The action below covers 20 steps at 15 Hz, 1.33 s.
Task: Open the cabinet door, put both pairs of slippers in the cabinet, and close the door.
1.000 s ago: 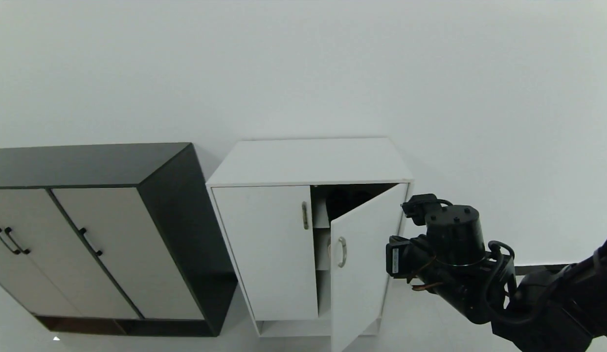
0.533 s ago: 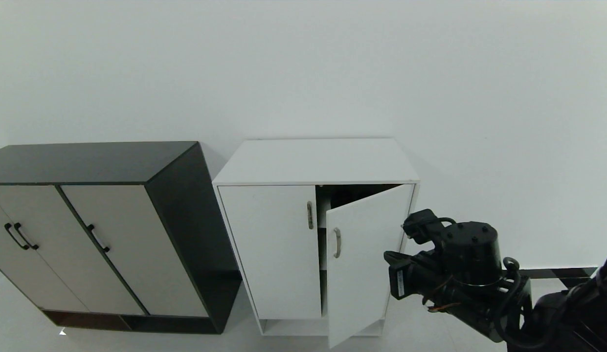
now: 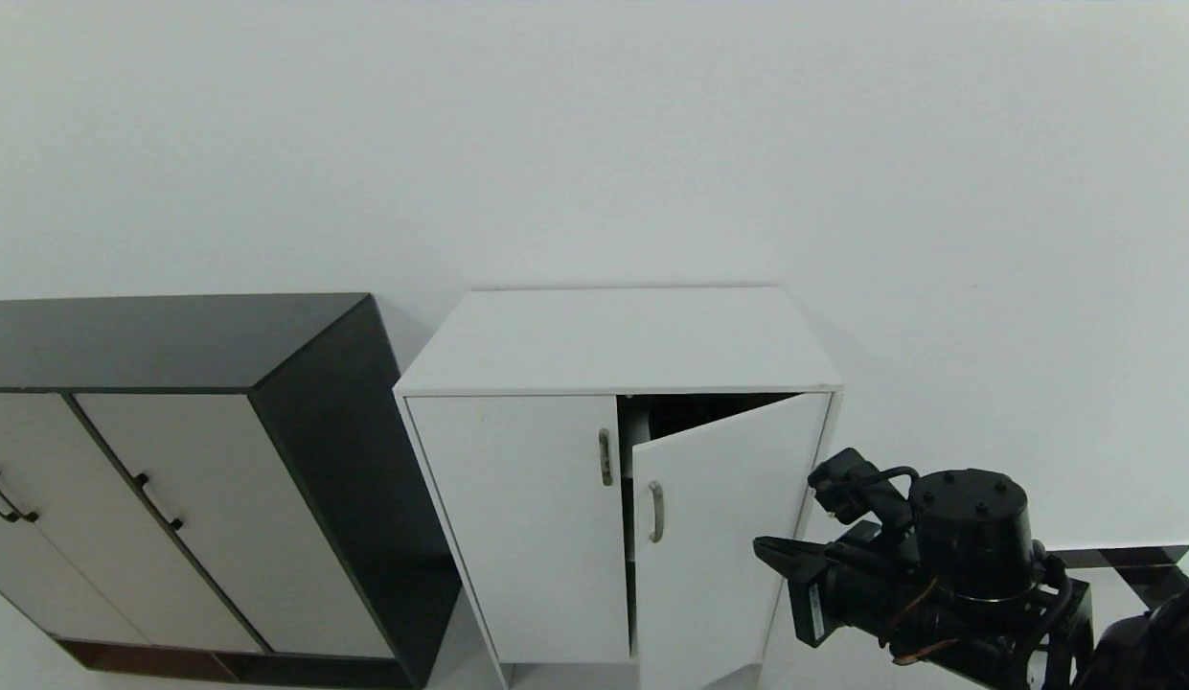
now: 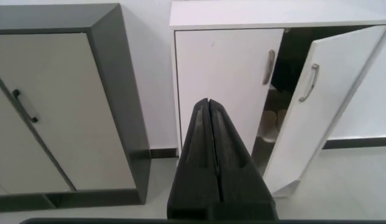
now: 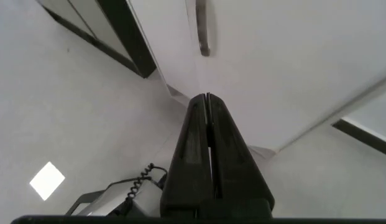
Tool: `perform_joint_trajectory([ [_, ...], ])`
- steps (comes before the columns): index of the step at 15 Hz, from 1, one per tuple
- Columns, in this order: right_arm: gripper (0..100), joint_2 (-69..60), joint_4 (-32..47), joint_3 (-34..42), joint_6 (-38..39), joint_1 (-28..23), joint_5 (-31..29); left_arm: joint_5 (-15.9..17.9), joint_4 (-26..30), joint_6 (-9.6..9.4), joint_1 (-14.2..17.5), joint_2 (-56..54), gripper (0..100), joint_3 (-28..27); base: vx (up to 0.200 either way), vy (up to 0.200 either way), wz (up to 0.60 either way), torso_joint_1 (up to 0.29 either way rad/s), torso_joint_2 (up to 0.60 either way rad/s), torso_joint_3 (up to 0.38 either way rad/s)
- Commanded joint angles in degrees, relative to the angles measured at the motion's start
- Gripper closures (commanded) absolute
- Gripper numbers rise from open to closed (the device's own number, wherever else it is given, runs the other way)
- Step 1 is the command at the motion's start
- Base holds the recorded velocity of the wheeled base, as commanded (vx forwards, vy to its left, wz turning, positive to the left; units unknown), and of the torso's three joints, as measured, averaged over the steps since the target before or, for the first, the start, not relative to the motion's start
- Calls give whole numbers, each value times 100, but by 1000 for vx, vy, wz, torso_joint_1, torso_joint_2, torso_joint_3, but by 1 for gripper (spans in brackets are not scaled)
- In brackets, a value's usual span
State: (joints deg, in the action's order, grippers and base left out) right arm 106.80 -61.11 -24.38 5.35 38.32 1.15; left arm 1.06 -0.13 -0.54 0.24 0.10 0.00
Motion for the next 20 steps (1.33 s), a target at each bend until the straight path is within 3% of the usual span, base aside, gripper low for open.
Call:
perform_joint_trajectory([
  [1, 100, 7, 3, 30, 19, 1, 52, -1, -4, 10, 2, -1, 100, 0, 200, 0, 0, 7, 2, -2],
  [8, 100, 992, -815, -568, 177, -290, 52, -1, -4, 1, 2, -1, 100, 0, 0, 0, 0, 0, 0, 0],
  [20, 100, 1704, -489, -1956, 168, -808, 52, -1, -4, 1, 2, -1, 100, 0, 0, 0, 0, 0, 0, 0],
])
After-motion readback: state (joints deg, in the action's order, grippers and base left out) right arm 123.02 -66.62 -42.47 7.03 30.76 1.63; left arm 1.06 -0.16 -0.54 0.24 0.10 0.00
